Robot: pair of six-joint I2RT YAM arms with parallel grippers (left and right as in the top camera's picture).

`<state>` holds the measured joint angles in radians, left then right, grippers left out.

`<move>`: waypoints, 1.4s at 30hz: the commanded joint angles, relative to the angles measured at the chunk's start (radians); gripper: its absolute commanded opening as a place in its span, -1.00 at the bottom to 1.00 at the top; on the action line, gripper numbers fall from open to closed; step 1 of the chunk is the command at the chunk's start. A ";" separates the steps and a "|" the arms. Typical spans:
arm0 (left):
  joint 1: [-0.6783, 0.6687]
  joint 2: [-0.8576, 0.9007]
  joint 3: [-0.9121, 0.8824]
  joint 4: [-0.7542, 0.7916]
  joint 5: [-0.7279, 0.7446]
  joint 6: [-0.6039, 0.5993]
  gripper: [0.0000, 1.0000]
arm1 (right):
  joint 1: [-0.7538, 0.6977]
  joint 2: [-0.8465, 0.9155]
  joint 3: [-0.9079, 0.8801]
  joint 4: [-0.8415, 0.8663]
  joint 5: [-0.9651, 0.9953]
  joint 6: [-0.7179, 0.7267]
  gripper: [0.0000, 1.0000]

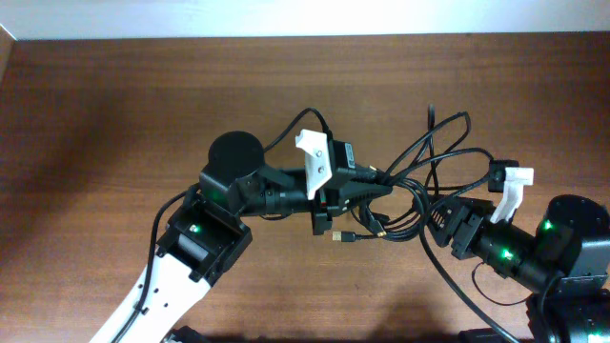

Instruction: Untangle cables

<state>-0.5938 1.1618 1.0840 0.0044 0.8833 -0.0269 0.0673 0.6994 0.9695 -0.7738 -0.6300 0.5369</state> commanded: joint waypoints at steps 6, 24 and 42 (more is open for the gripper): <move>-0.007 0.002 0.012 0.030 0.018 -0.040 -1.00 | 0.005 0.005 0.003 0.003 -0.013 -0.003 -0.33; 0.005 0.001 0.012 0.006 0.018 -0.045 -1.00 | 0.004 0.009 0.002 -0.071 0.153 -0.005 -0.92; 0.066 0.001 0.012 0.003 0.019 -0.093 -1.00 | 0.005 0.009 0.002 -0.060 0.020 0.316 0.27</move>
<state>-0.5304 1.1618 1.0840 -0.0105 0.8864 -0.1066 0.0673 0.7071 0.9695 -0.8371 -0.5591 0.6792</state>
